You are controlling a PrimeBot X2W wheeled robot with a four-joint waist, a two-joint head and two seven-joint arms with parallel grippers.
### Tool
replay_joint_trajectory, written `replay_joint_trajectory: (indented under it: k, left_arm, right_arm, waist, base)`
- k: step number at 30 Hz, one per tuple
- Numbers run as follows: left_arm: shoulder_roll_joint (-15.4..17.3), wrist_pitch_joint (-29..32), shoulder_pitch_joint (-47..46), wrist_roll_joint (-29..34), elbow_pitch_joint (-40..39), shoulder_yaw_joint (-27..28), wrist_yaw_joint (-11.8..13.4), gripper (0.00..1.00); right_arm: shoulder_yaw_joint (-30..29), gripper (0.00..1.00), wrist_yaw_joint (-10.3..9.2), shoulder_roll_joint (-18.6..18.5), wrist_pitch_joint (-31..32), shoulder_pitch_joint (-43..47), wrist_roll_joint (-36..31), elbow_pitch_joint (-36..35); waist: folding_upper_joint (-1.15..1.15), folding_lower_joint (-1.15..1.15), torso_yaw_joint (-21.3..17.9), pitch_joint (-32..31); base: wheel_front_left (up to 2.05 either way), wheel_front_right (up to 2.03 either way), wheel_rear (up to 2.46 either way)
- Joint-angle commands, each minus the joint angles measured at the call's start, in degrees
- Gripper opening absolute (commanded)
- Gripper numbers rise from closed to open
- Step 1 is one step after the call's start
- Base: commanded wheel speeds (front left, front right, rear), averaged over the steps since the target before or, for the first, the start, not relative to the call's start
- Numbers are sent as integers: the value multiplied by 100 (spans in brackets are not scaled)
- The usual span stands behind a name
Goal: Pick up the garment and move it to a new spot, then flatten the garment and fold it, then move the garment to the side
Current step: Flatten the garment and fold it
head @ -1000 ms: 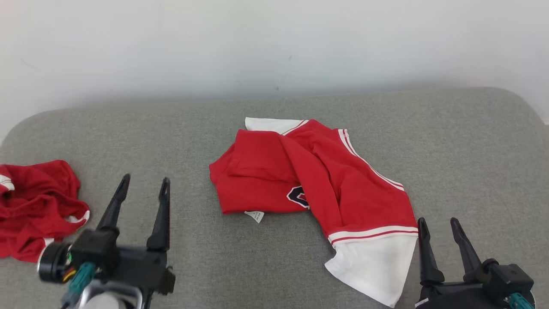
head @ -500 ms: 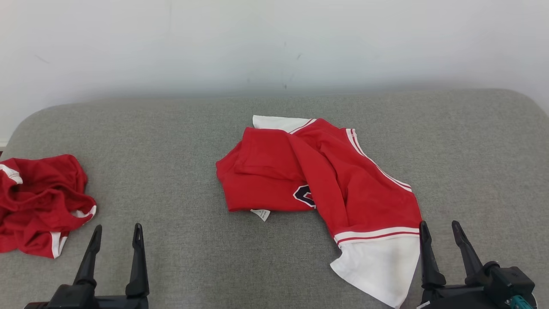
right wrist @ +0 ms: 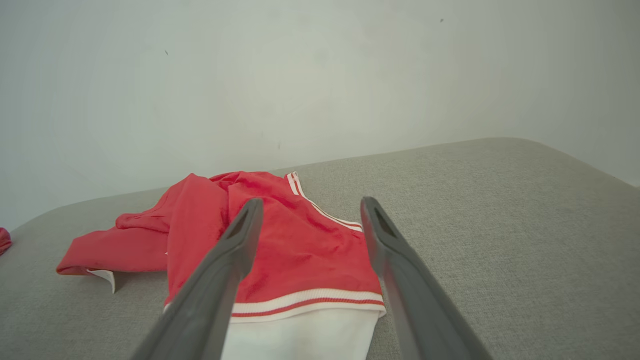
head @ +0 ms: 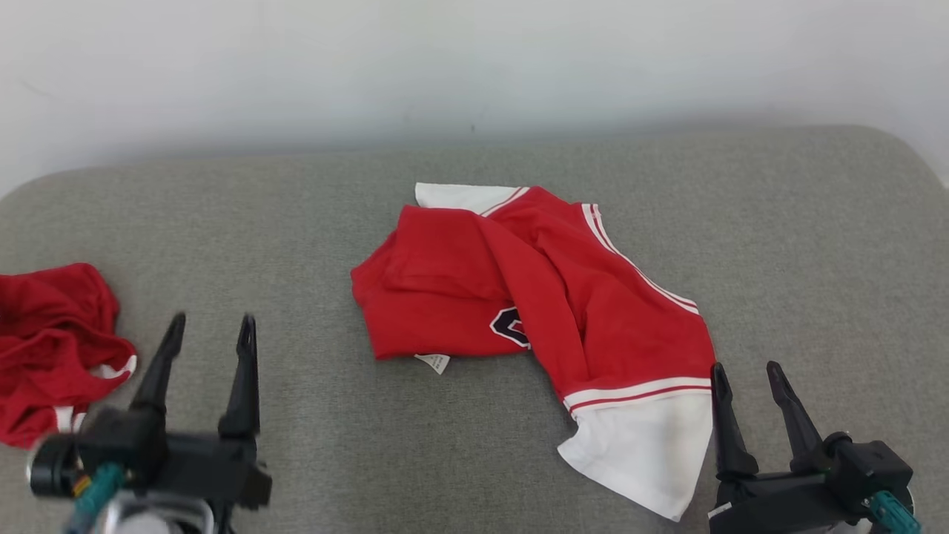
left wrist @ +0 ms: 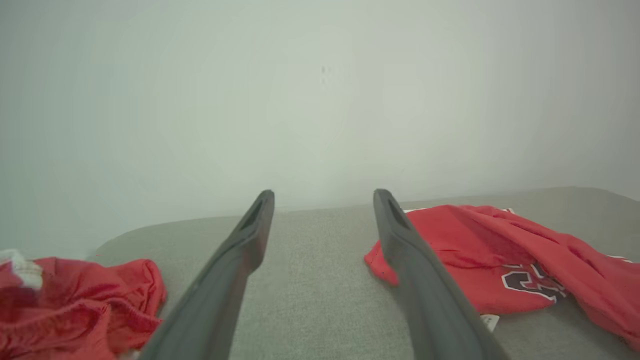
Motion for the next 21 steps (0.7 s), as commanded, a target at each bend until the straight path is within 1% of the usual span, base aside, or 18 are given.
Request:
replay_joint_trajectory:
  k: [1,5,8,10,11,15,21]
  left_arm:
    - [123,78,-343,-32,29,17,-101,100]
    - [397,535,-1118,-111,192,-1,-401,100]
    - [526,878,-1627,-319,308,50,-554,100]
    - [587,1139,-1919,-484,439,89,-607,100]
    - [663,1248,-2043,-443,486,33,-644,100]
    - [772,1660,-2454,-566,767,-83,-729,100]
    - [894,2205,-2799,-662,1323,-427,-823,100]
  right_arm:
    - [41,100,-13,-12,-2,-92,34,8]
    - [50,100,-13,19,-2,-235,98,11]
    - [79,100,-13,46,-2,-324,132,24]
    - [81,100,-13,56,-2,-375,165,32]
    - [80,100,-13,61,-2,-396,167,41]
    - [102,100,-13,78,-2,-466,208,41]
    - [162,100,-13,90,-2,-577,273,34]
  waist:
    - [0,0,-185,194]
    - [0,0,-422,451]
    - [0,0,-616,613]
    - [0,0,-731,700]
    - [0,0,-782,736]
    - [0,0,-961,845]
    - [0,0,-1155,984]
  base:
    - [0,0,0]
    - [0,0,0]
    - [0,0,0]
    - [0,0,0]
    - [0,0,0]
    - [0,0,0]
    - [0,0,0]
